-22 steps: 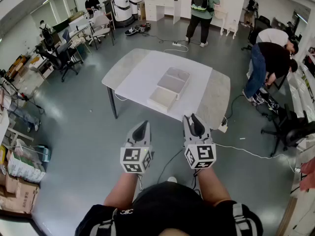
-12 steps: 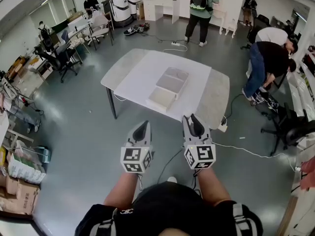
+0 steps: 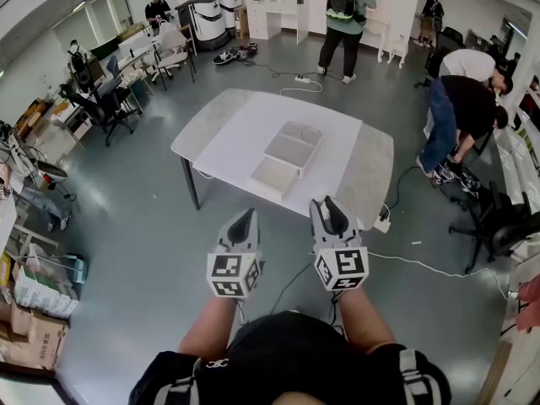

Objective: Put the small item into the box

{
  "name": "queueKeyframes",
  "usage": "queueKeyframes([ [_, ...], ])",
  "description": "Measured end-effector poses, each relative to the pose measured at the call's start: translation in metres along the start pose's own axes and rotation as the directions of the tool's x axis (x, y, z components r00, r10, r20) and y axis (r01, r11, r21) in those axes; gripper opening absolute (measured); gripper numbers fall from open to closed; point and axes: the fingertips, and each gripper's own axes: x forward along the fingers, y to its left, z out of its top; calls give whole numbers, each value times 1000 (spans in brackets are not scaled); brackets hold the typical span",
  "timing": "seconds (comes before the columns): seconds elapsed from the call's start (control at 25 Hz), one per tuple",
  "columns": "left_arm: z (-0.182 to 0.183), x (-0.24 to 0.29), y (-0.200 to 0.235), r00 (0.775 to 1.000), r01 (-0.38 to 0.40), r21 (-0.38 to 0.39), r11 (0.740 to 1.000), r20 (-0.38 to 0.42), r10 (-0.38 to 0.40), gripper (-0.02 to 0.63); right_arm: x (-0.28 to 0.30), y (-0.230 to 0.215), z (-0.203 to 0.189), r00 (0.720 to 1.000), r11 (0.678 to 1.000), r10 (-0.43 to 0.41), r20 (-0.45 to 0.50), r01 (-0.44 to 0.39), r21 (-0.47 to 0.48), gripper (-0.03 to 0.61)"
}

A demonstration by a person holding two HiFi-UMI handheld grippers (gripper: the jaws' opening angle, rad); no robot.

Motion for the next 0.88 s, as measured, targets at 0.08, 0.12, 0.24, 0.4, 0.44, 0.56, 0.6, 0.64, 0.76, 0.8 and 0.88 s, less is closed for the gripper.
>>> queueKeyframes([
  [0.08, -1, 6, -3, 1000, -6, 2, 1000, 4, 6, 12, 4, -6, -1, 1000, 1000, 7, 0, -7, -1, 107],
  [0.12, -1, 9, -4, 1000, -10, 2, 1000, 8, 10, 12, 5, -9, -1, 1000, 1000, 12, 1, -12, -1, 107],
  [0.24, -3, 15, -9, 1000, -25, -3, 1000, 16, 25, 12, 9, -17, -5, 999, 999, 33, 2, -33, -6, 107],
  [0.4, -6, 15, -10, 999, -37, -5, 999, 9, 37, 12, 14, -14, -8, 998, 998, 58, -6, -58, -1, 107],
  [0.44, -6, 14, -8, 999, -41, -5, 999, 9, 41, 12, 15, -12, -8, 998, 998, 65, -5, -65, 0, 107],
  [0.56, -5, 14, -1, 998, -55, -8, 998, 17, 55, 12, 20, -7, -8, 997, 997, 80, -1, -80, -3, 107],
  [0.6, -5, 15, 1, 998, -59, -9, 998, 18, 59, 12, 22, -7, -10, 996, 996, 84, -4, -84, -3, 107],
  [0.64, -6, 17, 2, 998, -62, -10, 998, 19, 63, 12, 24, -7, -13, 996, 996, 87, -10, -87, -1, 107],
  [0.76, -6, 22, 6, 997, -68, -15, 998, 22, 69, 12, 32, -9, -16, 995, 996, 93, -19, -93, 2, 107],
  [0.8, -6, 24, 8, 997, -70, -16, 997, 24, 71, 12, 35, -9, -15, 995, 995, 95, -17, -95, 0, 107],
  [0.88, -8, 29, 12, 997, -75, -16, 997, 28, 75, 12, 40, -10, -16, 995, 995, 98, -11, -98, -4, 107],
])
